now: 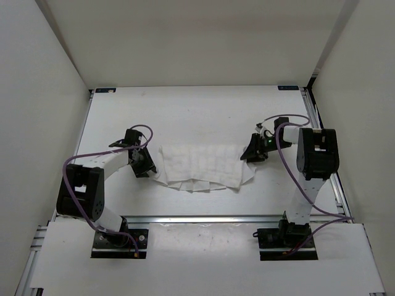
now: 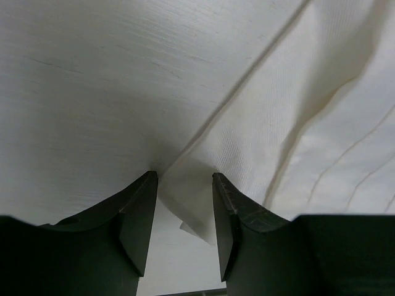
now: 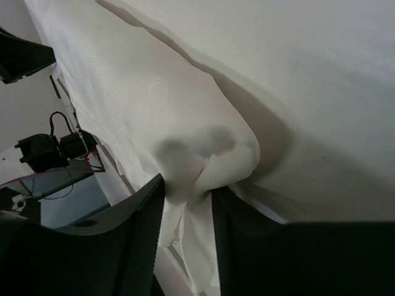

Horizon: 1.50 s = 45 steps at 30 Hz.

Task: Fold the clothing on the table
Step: Fold the skirt

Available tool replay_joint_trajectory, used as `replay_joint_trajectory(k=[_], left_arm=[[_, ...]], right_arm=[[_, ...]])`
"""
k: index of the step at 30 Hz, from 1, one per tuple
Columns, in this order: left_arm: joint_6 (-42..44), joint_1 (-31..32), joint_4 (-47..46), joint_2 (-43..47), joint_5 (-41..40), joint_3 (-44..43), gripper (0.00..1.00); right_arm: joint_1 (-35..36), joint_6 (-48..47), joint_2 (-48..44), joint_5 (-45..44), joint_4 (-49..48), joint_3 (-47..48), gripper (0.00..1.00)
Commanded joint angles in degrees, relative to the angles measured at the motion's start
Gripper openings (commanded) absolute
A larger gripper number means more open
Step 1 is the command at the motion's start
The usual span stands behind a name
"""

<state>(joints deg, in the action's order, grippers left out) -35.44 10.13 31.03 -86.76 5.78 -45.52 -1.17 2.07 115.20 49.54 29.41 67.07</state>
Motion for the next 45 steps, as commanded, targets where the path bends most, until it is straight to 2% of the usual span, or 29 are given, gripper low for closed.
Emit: replay_joint_trajectory(k=[1, 3, 5, 6, 7, 8, 9, 11, 12, 14, 18, 25, 28, 33, 39, 45], left_arm=[[-0.9, 0.6, -2.0, 2.0, 0.7, 0.4, 0.52], [-0.8, 1.2, -2.3, 2.1, 0.4, 0.6, 0.51], [-0.9, 1.5, -2.7, 1.9, 0.0, 0.9, 0.52], [-0.9, 1.5, -2.5, 1.8, -0.2, 1.0, 0.52], [-0.9, 1.3, -2.7, 1.9, 0.0, 1.1, 0.52], [-0.6, 1.2, -2.6, 2.1, 0.0, 1.0, 0.52], [-0.7, 1.2, -2.6, 2.0, 0.1, 0.9, 0.52], [0.1, 0.8, -2.1, 2.3, 0.2, 1.0, 0.51], [-0.2, 0.6, -2.6, 2.5, 0.1, 1.7, 0.52], [-0.3, 0.5, -2.6, 2.9, -0.1, 1.7, 0.52], [0.4, 0.0, -2.4, 3.4, -0.2, 2.0, 0.52], [1.1, -0.7, -1.1, 4.7, 0.0, 2.1, 0.52], [2.0, -1.3, 0.0, 5.3, -0.5, 1.8, 0.52], [2.4, -2.4, 1.1, 6.9, -1.1, 2.8, 0.52], [2.7, -3.1, 1.1, 8.3, -1.1, 3.9, 0.52], [2.0, -3.1, 1.1, 8.1, -0.8, 4.3, 0.52]], right_arm=[[3.3, 0.2, -3.8, 0.2, -1.1, -3.9, 0.39], [4.8, 1.8, -5.4, -0.8, -2.3, -5.6, 0.17], [5.3, 2.8, -6.6, -2.0, -3.2, -7.2, 0.03], [5.7, 3.0, -7.4, -3.1, -3.7, -7.2, 0.00], [5.1, 3.6, -7.9, -2.8, -3.0, -7.6, 0.01], [4.9, 3.5, -9.0, -2.9, -2.7, -7.1, 0.07], [4.7, 3.4, -9.2, -3.8, -1.3, -6.8, 0.25], [3.1, 3.2, -13.4, -5.1, -0.1, -5.7, 0.42], [2.7, 3.4, -14.8, -5.9, 0.1, -5.6, 0.53], [1.3, 2.9, -18.2, -7.7, 1.3, -5.6, 0.63], [-2.0, 1.8, -17.9, -9.1, 1.7, -6.9, 0.65], [0.9, 0.9, -15.4, -15.3, -2.2, -11.3, 0.65], [0.4, 1.4, -13.9, -14.0, -5.1, -12.7, 0.65], [-0.7, 4.4, -11.9, -7.3, -9.9, -15.4, 0.66], [-0.8, 2.7, -15.7, -13.9, -6.7, -15.8, 0.65], [-5.8, 2.9, -17.9, -11.7, -7.8, -17.1, 0.65]])
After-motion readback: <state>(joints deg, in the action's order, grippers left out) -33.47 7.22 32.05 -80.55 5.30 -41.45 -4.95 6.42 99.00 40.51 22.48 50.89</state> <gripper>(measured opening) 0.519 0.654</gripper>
